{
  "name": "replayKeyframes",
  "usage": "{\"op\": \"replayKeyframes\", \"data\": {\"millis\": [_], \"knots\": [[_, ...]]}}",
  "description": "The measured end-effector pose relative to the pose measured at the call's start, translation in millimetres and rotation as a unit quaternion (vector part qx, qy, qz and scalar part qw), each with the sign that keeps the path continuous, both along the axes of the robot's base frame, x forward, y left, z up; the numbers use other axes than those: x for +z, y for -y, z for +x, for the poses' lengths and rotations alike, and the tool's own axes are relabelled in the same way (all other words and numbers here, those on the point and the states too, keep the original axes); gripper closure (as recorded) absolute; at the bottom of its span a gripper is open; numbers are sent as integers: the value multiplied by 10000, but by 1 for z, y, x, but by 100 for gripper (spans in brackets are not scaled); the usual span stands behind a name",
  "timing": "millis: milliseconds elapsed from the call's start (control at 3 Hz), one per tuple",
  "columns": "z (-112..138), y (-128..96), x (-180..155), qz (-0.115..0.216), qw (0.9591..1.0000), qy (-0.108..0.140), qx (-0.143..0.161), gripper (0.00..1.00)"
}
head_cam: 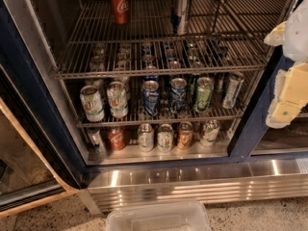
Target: Pick redbull can from top shelf of fridge
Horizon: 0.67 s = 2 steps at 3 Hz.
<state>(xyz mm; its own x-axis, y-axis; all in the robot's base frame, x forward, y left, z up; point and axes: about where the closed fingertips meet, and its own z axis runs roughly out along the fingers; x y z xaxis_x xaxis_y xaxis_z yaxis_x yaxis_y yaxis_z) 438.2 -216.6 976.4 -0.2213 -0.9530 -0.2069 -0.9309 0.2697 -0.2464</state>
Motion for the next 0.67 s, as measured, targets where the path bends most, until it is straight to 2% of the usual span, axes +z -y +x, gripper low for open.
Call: {"op": "replayKeyframes", "data": {"millis": [333,667], "knots": [[0,0,0,0,10000,1,0,0],[13,-8,-5,214,9994,260,-121,0]]}}
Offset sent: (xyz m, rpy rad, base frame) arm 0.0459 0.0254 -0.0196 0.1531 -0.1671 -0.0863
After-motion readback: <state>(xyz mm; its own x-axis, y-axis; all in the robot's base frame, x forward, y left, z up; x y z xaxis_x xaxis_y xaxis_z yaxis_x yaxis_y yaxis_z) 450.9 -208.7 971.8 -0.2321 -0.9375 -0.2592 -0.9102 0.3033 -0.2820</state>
